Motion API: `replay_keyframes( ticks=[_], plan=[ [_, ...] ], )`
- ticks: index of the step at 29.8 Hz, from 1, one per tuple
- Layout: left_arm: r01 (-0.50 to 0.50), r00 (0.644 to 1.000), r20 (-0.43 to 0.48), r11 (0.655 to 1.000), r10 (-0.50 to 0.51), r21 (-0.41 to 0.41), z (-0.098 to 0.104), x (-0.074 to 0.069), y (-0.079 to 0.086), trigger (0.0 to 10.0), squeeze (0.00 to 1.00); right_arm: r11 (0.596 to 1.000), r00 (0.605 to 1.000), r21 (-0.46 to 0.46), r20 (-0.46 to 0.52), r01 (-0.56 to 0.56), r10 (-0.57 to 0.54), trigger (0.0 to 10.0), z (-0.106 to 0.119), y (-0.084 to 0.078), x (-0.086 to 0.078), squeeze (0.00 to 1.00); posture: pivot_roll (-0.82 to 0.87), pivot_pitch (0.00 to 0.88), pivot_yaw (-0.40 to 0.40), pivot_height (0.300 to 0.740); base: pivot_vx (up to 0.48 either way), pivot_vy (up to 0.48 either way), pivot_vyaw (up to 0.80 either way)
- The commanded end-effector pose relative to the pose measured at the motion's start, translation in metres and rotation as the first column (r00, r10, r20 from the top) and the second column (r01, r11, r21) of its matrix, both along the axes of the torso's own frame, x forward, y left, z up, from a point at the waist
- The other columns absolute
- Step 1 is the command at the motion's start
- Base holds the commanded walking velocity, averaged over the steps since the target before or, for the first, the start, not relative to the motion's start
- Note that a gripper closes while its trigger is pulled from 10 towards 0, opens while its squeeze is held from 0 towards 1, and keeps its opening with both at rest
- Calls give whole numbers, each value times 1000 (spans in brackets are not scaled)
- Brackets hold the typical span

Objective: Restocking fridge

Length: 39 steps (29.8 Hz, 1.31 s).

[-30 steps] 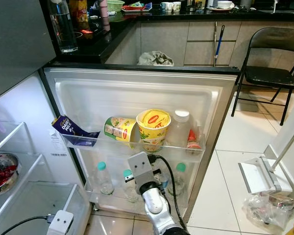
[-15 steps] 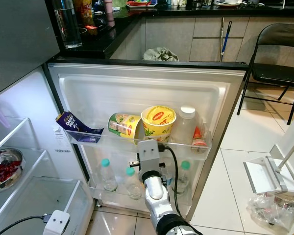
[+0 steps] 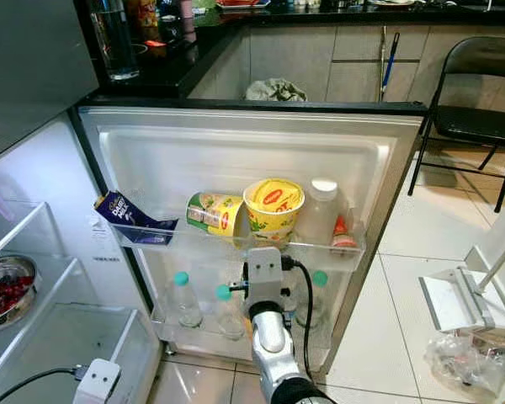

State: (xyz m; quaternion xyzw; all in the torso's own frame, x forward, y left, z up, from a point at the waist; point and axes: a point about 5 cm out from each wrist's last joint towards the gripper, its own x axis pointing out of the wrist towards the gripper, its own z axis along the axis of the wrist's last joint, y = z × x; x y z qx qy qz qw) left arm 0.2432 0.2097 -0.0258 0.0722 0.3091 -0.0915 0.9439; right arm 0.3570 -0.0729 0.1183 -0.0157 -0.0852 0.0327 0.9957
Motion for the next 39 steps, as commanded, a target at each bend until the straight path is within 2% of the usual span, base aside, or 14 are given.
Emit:
replay_keyframes(
  ticks=[1, 3, 9, 16, 21, 22, 24, 25, 26, 29, 32, 39],
  plan=[
    [-8, 1000, -27, 1000, 8, 14, -4, -8, 6, 10000, 0, 1000, 1000, -25, 22, -1, 2, 10000, -2, 10, -6, 0, -11, 227, 55, 626, 0, 0, 0],
    [-7, 1000, -28, 1000, 7, 15, -4, -8, 6, 10000, 0, 999, 999, -45, 38, 4, -2, 10000, -2, 11, -6, 0, -11, 227, 55, 626, 0, 0, 0],
    [-8, 1000, -29, 1000, 9, 16, -4, -9, 6, 10000, 0, 997, 979, -72, 205, 30, -15, 10000, 14, 14, -11, 0, -11, 231, 53, 626, 0, 0, 0],
    [-9, 1000, -28, 1000, 9, 16, -4, -9, 6, 10000, 0, 996, 952, -43, 300, 81, -65, 10000, 24, 14, -13, 0, -12, 235, 52, 626, 0, 0, 0],
    [-9, 1000, -26, 1000, 10, 18, -4, -9, 6, 10000, 0, 997, 953, 15, 290, 81, -82, 10000, 27, 18, -13, 0, -13, 234, 52, 626, 0, 0, 0],
    [-8, 1000, -25, 1000, 8, 19, -4, -9, 5, 10000, 0, 997, 960, 24, 268, 74, -77, 7882, 22, 20, -15, 0, -13, 234, 52, 626, 0, 0, 0],
    [-5, 1000, -25, 1000, 6, 20, -4, -9, 4, 10000, 0, 998, 970, 25, 232, 64, -68, 8863, 13, 22, -19, 0, -16, 232, 50, 626, 0, 0, 0],
    [-5, 1000, -25, 1000, 6, 20, -4, -9, 4, 10000, 0, 998, 970, 25, 232, 64, -68, 8863, 13, 22, -19, 0, -16, 232, 50, 626, 0, 0, 0],
    [-4, 1000, -24, 1000, 5, 20, -4, -8, 4, 10000, 0, 998, 975, 28, 213, 61, -66, 10000, 7, 22, -21, 0, -13, 233, 50, 626, 0, 0, 0],
    [-3, 1000, -24, 1000, 4, 20, -4, -9, 4, 10000, 0, 998, 976, 18, 206, 62, -64, 10000, 0, 21, -26, 0, -14, 234, 51, 626, 0, 0, 0],
    [-3, 1000, -25, 1000, 4, 22, -4, -9, 4, 10000, 0, 994, 971, 55, 216, 98, -107, 10000, -2, 16, -29, 0, -12, 237, 52, 626, 0, 0, 0],
    [-5, 1000, -24, 1000, 5, 24, -4, -9, 5, 10000, 0, 986, 967, 31, 194, 165, -167, 10000, 1, 11, -22, 0, -13, 238, 54, 626, 0, 0, 0]
  ],
)
